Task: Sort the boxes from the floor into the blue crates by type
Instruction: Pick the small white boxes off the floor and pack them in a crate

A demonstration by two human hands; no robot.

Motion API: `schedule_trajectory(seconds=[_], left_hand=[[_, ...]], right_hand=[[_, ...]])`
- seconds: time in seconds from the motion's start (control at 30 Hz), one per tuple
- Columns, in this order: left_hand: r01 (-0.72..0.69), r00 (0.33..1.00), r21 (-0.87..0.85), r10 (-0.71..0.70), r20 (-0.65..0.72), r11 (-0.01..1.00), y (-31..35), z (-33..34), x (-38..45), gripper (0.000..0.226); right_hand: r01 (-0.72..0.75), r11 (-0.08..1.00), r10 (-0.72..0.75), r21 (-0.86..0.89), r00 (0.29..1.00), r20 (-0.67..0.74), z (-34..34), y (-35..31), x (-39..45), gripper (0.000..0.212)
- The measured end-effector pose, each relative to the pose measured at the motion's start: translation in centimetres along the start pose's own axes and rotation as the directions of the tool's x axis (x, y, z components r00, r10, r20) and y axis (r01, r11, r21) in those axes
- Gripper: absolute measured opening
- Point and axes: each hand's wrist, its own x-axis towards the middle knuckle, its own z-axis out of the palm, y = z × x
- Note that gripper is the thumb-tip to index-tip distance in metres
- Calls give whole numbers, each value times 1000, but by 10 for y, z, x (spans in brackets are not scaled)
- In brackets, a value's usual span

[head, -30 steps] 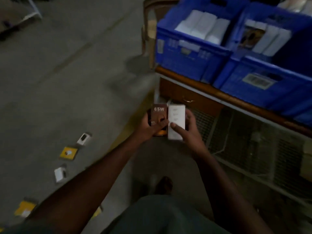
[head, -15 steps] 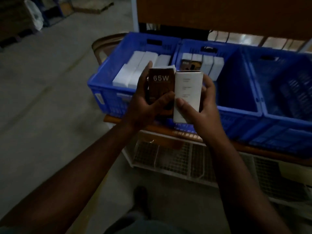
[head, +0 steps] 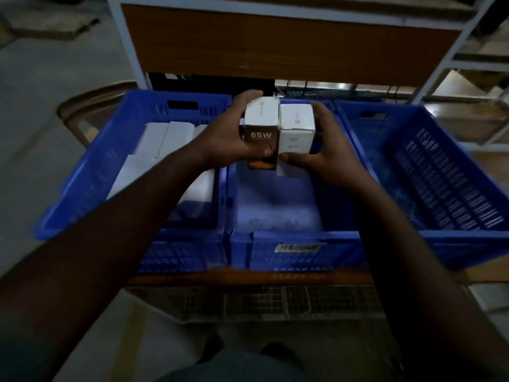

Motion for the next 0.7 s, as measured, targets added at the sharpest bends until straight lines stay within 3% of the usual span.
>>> schedule_trajectory(seconds=[0.17,0.27,0.43,0.57,0.7], left_hand=[[160,987,333,-162,-23,929,-48,13,50,97],[196,972,465,-233,23,864,-75,31,72,90],[238,942,764,-334,-32,600,-95,71,100,79],[193,963,943,-234,-130,271,-126,93,113,76],[225,953,960,-242,-182,165,-147,102,121,71]], right_hand=[[-116,986,129,-118,986,109,18,35,46,112],[-150,954,199,-258,964,177,39,69,70,103],[-316,908,384,-276,891,243,67,109,97,95],[-280,904,364,-322,900,239,82,134,108,83],[-260,910,354,-324,893,278,93,147,117,83]])
